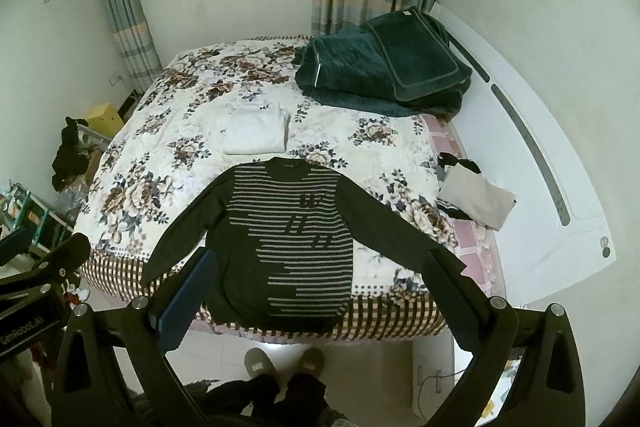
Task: Fold small clothes
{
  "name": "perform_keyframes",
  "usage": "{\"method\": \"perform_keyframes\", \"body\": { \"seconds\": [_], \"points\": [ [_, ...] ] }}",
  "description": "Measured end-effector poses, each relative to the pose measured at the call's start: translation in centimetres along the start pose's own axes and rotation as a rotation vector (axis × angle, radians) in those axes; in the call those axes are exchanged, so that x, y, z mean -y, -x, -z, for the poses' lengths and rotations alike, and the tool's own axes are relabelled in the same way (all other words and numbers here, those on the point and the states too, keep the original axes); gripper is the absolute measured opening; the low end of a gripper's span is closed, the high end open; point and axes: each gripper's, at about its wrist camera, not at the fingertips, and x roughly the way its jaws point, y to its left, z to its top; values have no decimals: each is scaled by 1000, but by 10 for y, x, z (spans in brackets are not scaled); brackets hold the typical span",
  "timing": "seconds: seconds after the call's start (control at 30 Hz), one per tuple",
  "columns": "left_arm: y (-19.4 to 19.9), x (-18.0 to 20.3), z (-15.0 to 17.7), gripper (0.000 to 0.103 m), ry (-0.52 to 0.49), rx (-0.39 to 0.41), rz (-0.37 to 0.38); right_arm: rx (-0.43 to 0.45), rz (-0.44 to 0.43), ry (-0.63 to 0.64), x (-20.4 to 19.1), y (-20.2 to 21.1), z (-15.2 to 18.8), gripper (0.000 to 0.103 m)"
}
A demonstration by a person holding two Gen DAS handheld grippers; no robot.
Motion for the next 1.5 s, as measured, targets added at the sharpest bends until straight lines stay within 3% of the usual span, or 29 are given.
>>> {"method": "perform_keyframes", "body": {
  "seconds": [0.9,1.2,1.37,1.5],
  "points": [
    [4,7,-14,103,10,15,7,11,1,3,-2,3,2,103],
    [1,8,-19,103,20,30,-5,11,-11,-23,0,1,-12,103],
    [-37,6,-35,103,37,140,-79,-20,-38,-143,18,-48,-21,103],
    [-101,-5,-33,103,16,121,-109,-105,28,-331,66,-126,-10,103]
  ]
}}
